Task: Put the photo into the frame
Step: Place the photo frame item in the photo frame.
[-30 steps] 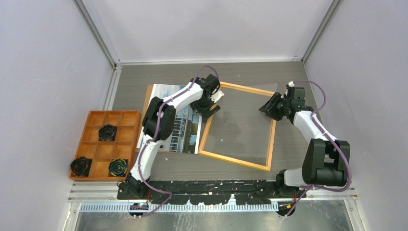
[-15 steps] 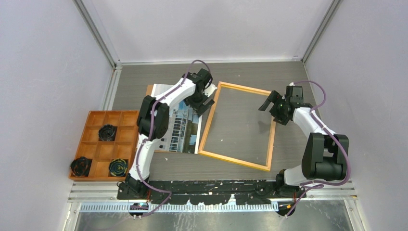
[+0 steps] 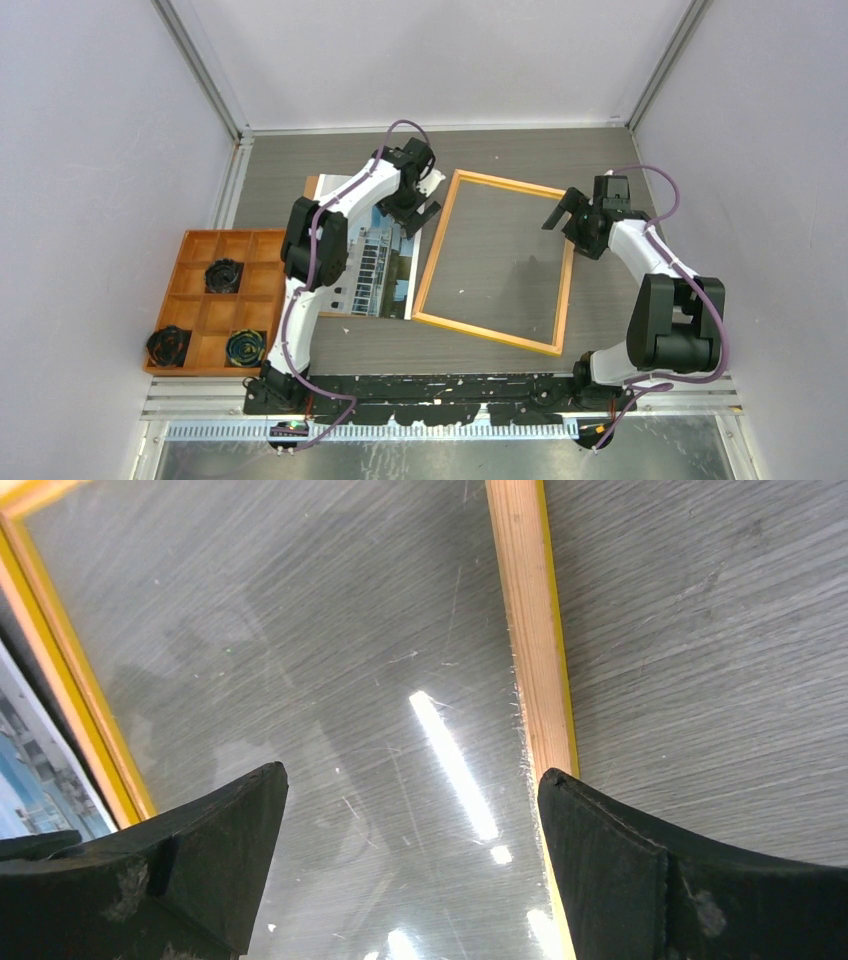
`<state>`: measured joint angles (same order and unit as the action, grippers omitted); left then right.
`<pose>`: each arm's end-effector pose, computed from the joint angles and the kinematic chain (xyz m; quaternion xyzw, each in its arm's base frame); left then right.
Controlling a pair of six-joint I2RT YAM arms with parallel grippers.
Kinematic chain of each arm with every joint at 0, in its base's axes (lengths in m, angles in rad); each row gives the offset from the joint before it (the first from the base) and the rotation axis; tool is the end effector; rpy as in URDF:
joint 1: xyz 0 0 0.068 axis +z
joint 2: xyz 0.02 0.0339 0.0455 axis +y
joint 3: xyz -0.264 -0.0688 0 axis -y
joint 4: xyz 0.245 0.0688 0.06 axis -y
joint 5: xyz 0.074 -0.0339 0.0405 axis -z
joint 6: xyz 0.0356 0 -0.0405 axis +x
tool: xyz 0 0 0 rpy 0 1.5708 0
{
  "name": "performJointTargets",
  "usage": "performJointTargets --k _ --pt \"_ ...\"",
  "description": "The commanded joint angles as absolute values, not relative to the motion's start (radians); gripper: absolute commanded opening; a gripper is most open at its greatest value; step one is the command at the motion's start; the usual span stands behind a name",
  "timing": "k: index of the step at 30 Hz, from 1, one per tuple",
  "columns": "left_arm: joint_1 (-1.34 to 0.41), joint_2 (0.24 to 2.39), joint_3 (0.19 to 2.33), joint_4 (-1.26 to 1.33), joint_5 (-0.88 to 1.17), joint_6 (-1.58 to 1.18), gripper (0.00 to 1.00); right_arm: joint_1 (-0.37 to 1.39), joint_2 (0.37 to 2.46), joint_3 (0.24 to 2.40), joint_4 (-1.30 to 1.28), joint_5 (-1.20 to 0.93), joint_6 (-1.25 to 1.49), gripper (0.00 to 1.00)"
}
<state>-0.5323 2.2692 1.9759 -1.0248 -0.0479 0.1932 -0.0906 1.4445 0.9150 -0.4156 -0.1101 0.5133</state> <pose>0.4050 -0.2366 0.1962 0.3491 0.9283 0.0022 0.1282 0.2917 -0.0226 0.2148 0.2664 0.9121 0.1157 0.2895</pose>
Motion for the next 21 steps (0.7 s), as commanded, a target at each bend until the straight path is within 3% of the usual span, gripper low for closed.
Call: performJointTargets --k 1,6,12,21 --pt "-0.499 2.189 2.024 -1.050 -0.011 0.199 0.93 -0.053 1.375 0.983 -0.405 -0.084 0.560 1.00" --pt "-0.405 2.179 2.097 -1.093 -0.005 0.205 0.94 0.217 1.406 1.085 -0.403 0.092 0.625 1.00" --pt "-0.229 2.147 2.163 -1.148 -0.006 0.215 0.96 0.505 1.649 1.343 -0.344 0.181 0.699 1.00" --pt "-0.021 2.076 2.025 -1.091 -0.062 0.248 0.96 0.672 2.132 1.789 -0.383 0.180 0.748 0.95"
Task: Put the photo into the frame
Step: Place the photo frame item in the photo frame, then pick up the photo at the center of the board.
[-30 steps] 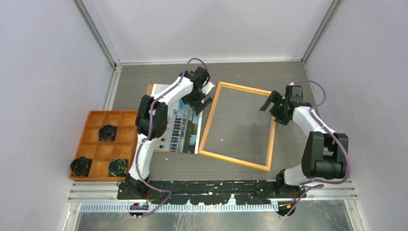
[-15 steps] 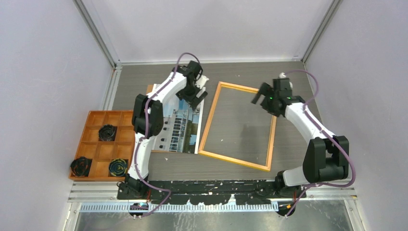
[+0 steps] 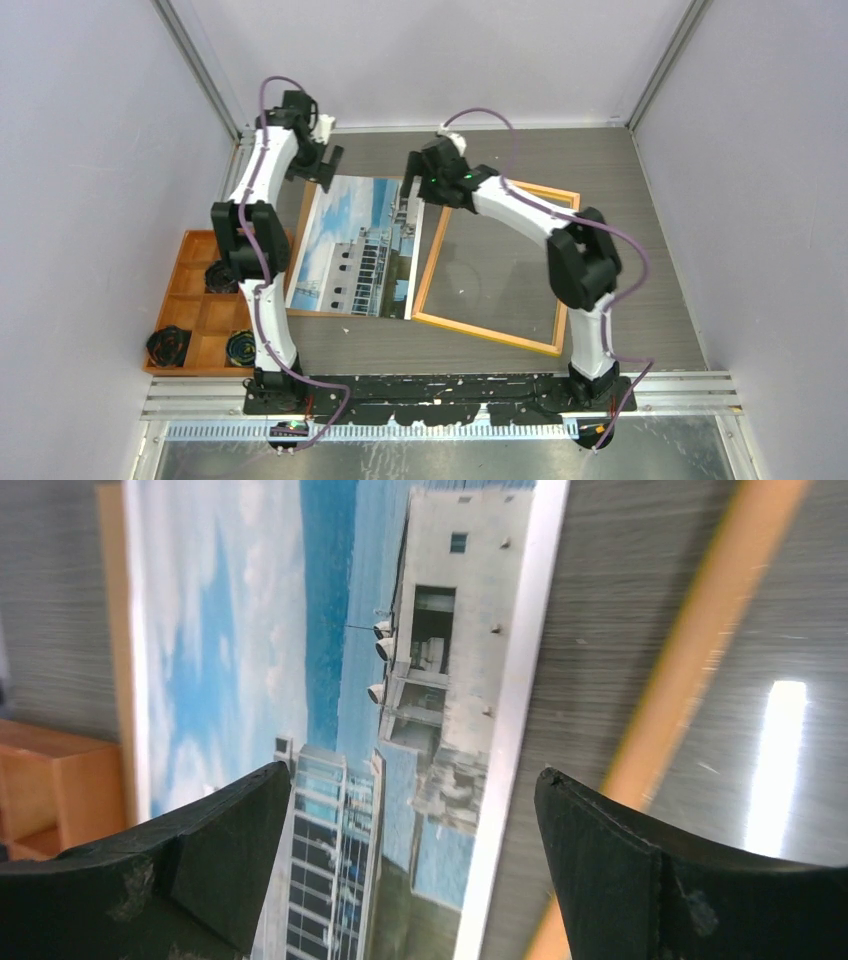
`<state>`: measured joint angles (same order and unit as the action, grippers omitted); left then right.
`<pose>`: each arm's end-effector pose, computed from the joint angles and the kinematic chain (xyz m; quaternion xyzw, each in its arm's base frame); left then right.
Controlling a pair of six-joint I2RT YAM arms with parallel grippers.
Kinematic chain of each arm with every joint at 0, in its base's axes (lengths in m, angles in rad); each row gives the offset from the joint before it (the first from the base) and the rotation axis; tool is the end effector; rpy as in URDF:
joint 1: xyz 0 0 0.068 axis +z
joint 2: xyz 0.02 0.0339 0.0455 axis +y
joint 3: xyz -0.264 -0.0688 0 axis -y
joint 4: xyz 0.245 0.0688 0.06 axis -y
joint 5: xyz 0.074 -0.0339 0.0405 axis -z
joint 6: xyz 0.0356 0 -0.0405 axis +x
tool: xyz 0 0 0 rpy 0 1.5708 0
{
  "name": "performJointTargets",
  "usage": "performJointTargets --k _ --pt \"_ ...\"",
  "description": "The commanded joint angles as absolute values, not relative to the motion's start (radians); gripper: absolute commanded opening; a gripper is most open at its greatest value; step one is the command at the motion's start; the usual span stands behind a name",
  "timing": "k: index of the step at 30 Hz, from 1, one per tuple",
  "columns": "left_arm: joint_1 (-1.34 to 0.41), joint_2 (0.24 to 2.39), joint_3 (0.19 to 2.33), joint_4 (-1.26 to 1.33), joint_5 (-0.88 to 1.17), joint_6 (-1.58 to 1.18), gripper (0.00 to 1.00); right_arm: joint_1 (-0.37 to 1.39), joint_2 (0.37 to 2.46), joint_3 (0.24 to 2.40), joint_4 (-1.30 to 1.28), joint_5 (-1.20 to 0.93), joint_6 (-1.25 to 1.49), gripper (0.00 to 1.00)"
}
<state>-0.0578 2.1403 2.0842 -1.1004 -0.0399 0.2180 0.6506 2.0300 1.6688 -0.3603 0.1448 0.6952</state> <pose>0.4538 -0.0248 0.2817 0.1304 0.9697 0.0359 0.2034 0.3766 0.2802 0.2476 0.0501 0.9079 0.2046 0.3624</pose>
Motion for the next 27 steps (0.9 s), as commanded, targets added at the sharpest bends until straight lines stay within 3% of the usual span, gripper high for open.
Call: performJointTargets --k 1,9,27 --pt "-0.013 2.074 1.996 -1.077 -0.074 0.257 0.95 0.672 2.158 1.809 -0.384 0.176 0.760 0.94" --pt "-0.005 2.085 1.875 -0.970 -0.130 0.278 0.94 0.676 2.219 1.833 -0.395 0.220 0.787 0.88" --pt "-0.031 2.114 1.661 -0.861 -0.142 0.285 0.86 0.657 2.247 1.749 -0.335 0.194 0.899 0.87"
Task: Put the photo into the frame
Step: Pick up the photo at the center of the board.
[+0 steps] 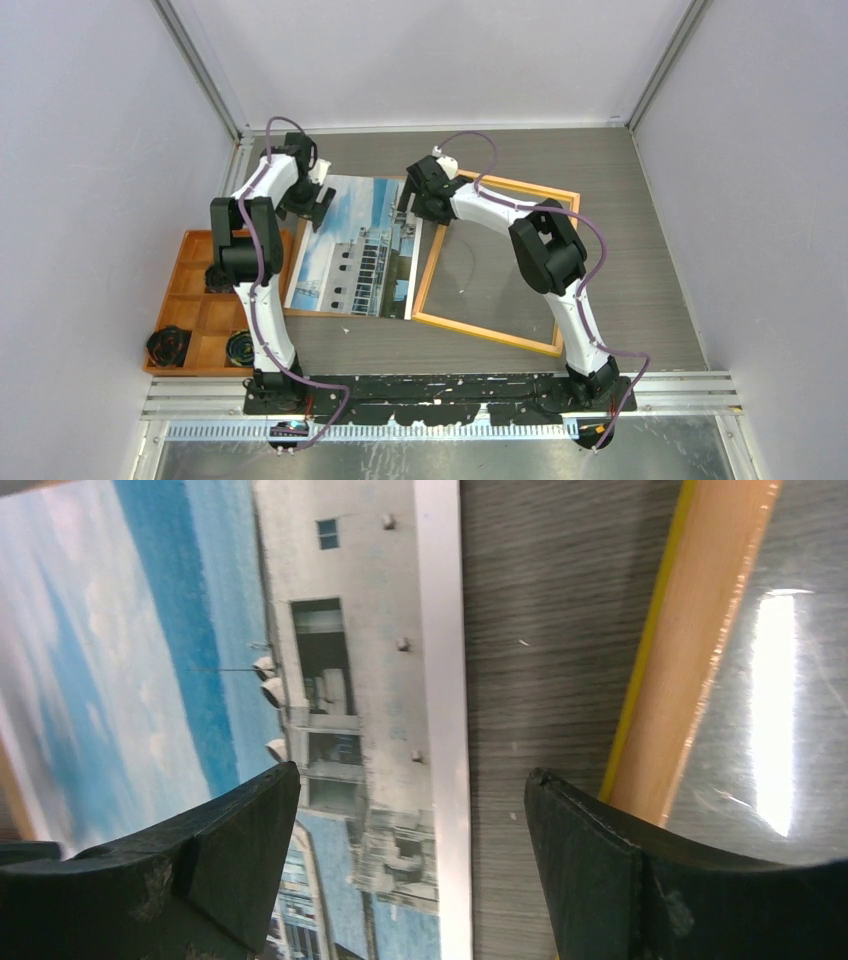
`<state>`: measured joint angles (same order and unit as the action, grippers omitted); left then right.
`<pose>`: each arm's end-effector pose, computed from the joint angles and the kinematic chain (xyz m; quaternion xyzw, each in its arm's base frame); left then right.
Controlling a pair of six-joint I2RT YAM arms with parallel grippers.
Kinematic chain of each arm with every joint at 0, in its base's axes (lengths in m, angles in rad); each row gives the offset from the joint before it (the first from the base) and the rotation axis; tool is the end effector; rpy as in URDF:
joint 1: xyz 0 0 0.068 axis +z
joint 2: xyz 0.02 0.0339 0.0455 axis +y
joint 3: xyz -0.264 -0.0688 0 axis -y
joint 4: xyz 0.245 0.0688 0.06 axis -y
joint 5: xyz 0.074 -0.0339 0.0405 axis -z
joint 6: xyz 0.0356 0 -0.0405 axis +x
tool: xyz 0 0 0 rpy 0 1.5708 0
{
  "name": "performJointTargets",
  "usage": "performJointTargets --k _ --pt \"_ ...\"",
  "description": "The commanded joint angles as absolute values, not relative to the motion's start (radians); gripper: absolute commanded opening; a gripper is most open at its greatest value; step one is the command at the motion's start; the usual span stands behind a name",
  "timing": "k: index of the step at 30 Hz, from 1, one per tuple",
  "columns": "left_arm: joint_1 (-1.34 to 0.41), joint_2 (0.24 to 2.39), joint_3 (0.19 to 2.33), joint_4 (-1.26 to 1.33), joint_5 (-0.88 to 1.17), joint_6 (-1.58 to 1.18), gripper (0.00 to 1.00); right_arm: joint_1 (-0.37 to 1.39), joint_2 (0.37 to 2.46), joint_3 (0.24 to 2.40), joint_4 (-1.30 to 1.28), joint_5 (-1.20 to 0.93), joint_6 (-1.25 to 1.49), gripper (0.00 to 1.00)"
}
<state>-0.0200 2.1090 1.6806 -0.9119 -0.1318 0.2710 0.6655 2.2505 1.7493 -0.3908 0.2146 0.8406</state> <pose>0.4281 -0.0039 0.1866 0.1362 0.9818 0.0793 0.1057 0.3964 0.3015 0.1691 0.1175 0.9308 0.1527 0.3106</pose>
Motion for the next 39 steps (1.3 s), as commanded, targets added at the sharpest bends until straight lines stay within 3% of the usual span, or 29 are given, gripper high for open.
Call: performJointTargets --k 1,12,27,39 --pt "-0.031 2.118 1.655 -0.858 -0.140 0.287 0.85 0.654 2.252 1.749 -0.323 0.172 0.910 0.87" --pt "-0.052 2.149 1.615 -0.839 -0.134 0.305 0.76 0.625 2.243 1.667 -0.153 0.029 1.012 0.80" --pt "-0.068 2.166 1.608 -0.830 -0.157 0.330 0.75 0.633 2.084 1.552 -0.003 -0.064 1.051 0.69" --pt "-0.069 2.165 1.609 -0.829 -0.165 0.336 0.75 0.640 2.059 1.523 0.078 -0.142 1.012 0.66"
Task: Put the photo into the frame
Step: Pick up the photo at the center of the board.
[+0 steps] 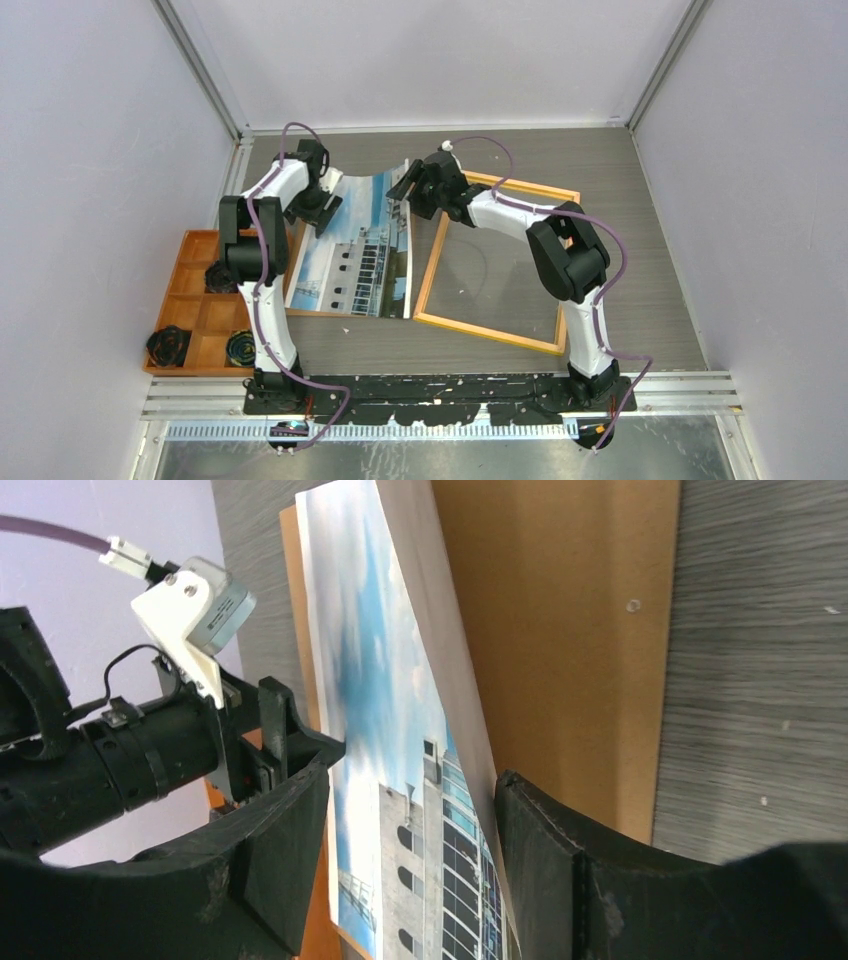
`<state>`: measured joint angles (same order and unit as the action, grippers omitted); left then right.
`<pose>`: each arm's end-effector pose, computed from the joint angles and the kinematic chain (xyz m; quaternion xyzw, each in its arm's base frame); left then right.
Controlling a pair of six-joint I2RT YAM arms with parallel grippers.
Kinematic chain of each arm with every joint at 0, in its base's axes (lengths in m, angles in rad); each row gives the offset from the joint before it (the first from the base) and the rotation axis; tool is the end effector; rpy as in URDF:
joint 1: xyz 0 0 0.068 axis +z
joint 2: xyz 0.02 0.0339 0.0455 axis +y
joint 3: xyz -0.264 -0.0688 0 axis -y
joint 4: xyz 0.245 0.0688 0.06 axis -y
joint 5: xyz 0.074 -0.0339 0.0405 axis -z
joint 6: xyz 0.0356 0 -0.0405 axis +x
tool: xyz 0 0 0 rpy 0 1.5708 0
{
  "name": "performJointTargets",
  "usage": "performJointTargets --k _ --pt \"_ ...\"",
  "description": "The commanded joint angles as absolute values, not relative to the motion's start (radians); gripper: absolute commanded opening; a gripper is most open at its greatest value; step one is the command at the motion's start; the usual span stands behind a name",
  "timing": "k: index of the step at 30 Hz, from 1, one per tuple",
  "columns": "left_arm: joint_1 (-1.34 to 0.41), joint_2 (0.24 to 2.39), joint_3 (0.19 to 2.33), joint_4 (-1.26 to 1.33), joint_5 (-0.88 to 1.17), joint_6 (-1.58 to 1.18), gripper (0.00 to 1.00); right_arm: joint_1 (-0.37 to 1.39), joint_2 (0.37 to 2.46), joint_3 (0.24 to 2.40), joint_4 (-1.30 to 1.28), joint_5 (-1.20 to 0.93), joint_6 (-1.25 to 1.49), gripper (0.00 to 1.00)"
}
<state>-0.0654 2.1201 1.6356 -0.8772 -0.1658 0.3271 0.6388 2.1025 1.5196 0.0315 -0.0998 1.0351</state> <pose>0.4247 -0.0219 0.1709 0.1848 0.9738 0.0952 0.0924 0.3869 0.2918 0.1990 0.1478 0.8595 0.3910 0.2940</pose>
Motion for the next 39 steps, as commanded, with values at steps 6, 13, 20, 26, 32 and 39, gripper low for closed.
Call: performJointTargets --k 6,13,20,26,32,39 --pt "-0.068 2.152 1.622 -0.843 -0.164 0.338 0.75 0.633 2.108 1.590 -0.031 -0.138 0.940 0.38" --pt "-0.057 2.121 1.669 -0.890 -0.149 0.338 0.75 0.632 2.093 1.594 -0.010 -0.161 0.892 0.19" --pt "-0.022 2.066 1.764 -0.982 -0.110 0.327 0.95 0.596 2.043 1.593 -0.019 -0.226 0.898 0.01" --pt "-0.012 1.975 1.853 -1.092 -0.021 0.331 1.00 0.495 1.812 1.506 -0.068 -0.299 0.857 0.01" --pt "-0.017 1.918 1.855 -1.113 0.026 0.325 1.00 0.343 1.490 1.536 -0.473 -0.219 0.629 0.01" --pt "-0.060 1.894 1.802 -1.091 0.016 0.313 1.00 0.331 1.242 1.769 -0.931 0.290 0.339 0.01"
